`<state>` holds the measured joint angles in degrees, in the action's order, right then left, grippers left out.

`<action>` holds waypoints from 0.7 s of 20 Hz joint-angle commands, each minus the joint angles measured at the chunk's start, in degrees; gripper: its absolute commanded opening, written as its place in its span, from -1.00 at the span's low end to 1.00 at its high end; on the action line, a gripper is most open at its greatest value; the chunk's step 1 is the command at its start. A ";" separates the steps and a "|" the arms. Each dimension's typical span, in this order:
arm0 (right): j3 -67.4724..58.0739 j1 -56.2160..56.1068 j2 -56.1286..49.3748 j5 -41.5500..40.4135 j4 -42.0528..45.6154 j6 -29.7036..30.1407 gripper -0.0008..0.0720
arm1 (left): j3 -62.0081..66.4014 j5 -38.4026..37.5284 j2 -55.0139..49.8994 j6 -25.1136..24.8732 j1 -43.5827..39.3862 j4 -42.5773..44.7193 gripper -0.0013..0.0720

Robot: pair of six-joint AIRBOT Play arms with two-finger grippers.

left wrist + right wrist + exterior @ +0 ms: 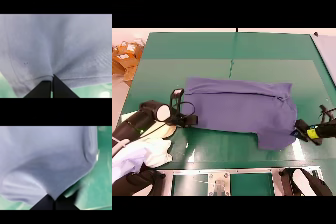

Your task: Fold the shirts.

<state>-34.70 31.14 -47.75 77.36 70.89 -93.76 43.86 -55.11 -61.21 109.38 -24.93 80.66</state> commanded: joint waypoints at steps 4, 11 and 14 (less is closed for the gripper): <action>-14.40 -0.61 -6.29 -5.03 -11.87 1.44 -0.94 | 14.19 -2.89 -5.07 -3.45 0.31 7.52 -0.90; -33.77 -9.84 -28.48 -15.08 -12.04 1.31 -0.94 | 36.63 1.75 -24.98 -12.48 8.50 -0.37 -0.90; -42.47 -12.04 -40.33 -17.00 -12.04 1.14 -0.94 | 47.52 4.57 -36.94 -15.32 8.74 -2.99 -0.90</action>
<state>-69.45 21.52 -78.17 63.66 59.20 -92.47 81.82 -53.56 -88.27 98.02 -17.19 81.43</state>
